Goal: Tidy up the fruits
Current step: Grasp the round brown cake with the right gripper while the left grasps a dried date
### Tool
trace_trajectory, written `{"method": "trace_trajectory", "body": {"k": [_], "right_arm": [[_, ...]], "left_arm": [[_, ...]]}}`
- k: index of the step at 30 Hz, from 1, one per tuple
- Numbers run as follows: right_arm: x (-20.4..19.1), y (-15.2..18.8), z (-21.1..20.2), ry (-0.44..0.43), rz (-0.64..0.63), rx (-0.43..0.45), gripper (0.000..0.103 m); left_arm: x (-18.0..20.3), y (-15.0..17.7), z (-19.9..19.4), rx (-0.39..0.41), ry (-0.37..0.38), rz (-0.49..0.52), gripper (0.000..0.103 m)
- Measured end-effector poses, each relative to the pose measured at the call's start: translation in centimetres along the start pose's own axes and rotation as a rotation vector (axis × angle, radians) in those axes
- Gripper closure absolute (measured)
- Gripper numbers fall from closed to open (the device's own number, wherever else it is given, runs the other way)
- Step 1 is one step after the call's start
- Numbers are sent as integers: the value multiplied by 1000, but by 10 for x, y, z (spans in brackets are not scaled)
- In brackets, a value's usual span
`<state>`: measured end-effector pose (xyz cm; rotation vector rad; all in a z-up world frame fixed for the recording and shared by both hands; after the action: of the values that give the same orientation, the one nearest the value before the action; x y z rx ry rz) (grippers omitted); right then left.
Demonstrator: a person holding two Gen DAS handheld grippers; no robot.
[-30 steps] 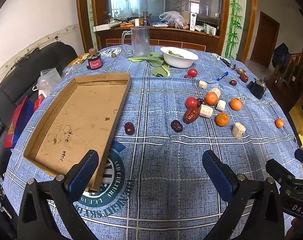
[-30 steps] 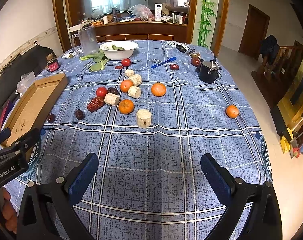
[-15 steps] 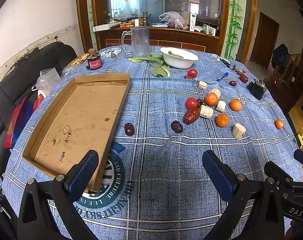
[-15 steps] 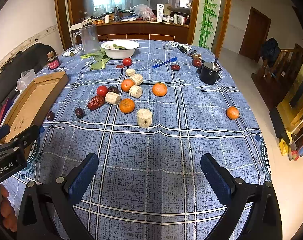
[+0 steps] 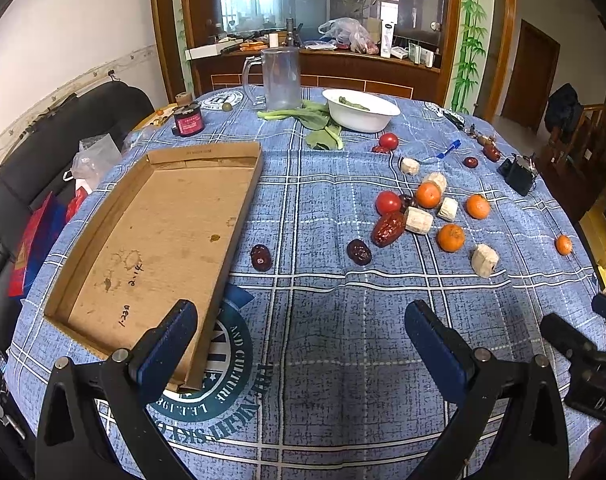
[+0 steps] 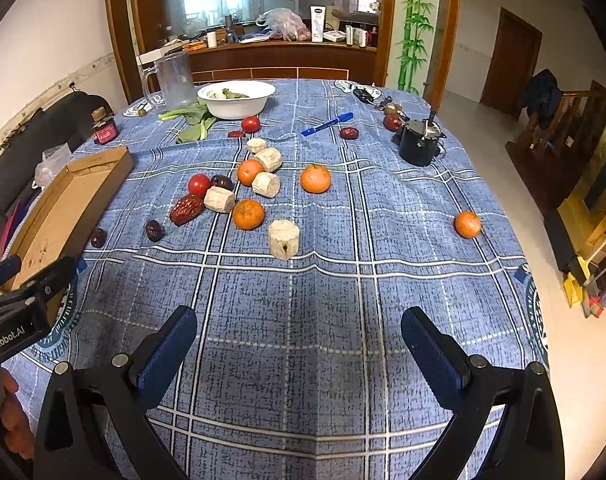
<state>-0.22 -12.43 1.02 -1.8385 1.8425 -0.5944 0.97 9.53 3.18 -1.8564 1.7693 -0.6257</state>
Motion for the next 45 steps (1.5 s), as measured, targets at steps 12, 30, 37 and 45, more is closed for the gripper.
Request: {"method": "trace_trajectory", "body": {"k": [12,30,37,45], "right_arm": [[2,-45,61,-160,-79,11,9],[-11,-43,119,-217,-133,-121,72],[-5,-42,97,-210,-128,-72,72],[2,-26,73,-137,-209,-18,71]], "left_arm": [[-4,6,6,-41,-5,48,0],[7,7,22,-83,16,59,0],[23,-8,37,-96,80,68,0],[55,-35,67,-111,141,146,0]]}}
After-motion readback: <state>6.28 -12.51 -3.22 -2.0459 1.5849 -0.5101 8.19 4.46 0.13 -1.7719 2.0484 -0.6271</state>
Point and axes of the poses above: each gripper's, at about its wrist camera, not at the fingertips, and z roughly the way its jaws point, x to its right, y to its underside, the point moved 7 cm from there along z, roughly the way its jaws point, and after that the axes turned 2 degrees about -x, right-handed, at the moved point
